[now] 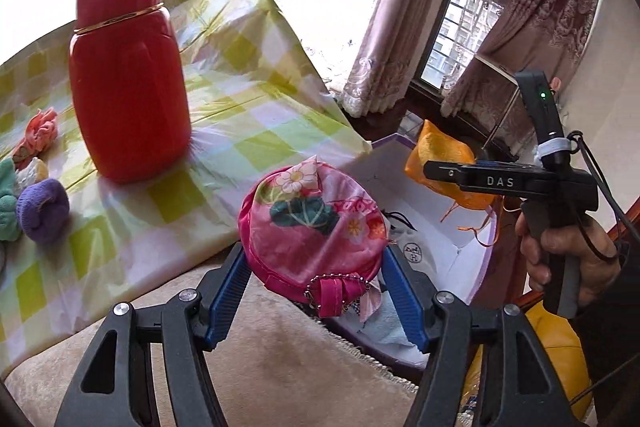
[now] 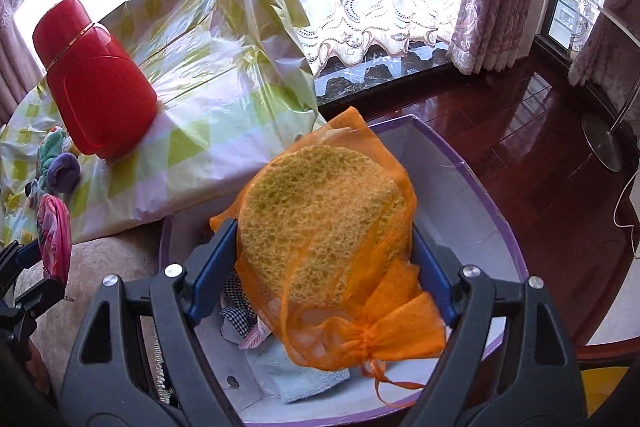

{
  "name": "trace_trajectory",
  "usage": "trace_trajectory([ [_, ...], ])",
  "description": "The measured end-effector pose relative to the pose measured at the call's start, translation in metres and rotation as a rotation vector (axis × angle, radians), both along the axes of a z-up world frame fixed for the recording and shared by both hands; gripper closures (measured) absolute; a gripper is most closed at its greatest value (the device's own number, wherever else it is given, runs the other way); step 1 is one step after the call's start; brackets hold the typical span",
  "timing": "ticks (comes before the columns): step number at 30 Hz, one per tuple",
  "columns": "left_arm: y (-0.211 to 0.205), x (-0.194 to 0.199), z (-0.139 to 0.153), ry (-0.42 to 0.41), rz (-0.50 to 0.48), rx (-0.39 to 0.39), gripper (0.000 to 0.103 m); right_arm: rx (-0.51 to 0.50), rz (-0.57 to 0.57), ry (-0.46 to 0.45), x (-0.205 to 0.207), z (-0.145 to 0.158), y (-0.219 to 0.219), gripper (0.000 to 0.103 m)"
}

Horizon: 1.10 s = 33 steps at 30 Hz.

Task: Organize soft objects
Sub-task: 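Carry both held items into the box and open both tools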

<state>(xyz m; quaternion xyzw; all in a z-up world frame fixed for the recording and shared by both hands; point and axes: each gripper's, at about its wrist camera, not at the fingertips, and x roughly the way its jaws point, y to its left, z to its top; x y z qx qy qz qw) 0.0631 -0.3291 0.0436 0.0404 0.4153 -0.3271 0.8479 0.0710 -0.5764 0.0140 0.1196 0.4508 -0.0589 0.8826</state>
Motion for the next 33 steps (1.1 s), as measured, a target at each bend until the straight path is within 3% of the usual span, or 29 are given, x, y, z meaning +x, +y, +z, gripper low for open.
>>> trace_trajectory([
  [8,-0.052,-0.019,-0.008,0.055,-0.149,0.002,0.034,0.009,-0.07,0.004,-0.019,-0.004,-0.03,0.019],
  [11,-0.07,-0.026,-0.026,0.13,-0.237,0.083,0.029,0.011,-0.089,0.002,-0.025,-0.005,-0.039,0.019],
  [14,-0.077,-0.034,-0.041,0.177,-0.264,0.153,0.029,0.019,-0.117,0.006,-0.028,-0.008,-0.047,0.019],
  [20,-0.06,-0.028,-0.04,0.21,-0.205,0.099,0.021,0.027,-0.141,0.018,-0.03,-0.014,-0.06,0.019],
  [33,-0.05,-0.019,-0.041,0.239,-0.148,0.055,0.021,0.013,-0.179,0.084,-0.028,-0.028,-0.068,0.015],
])
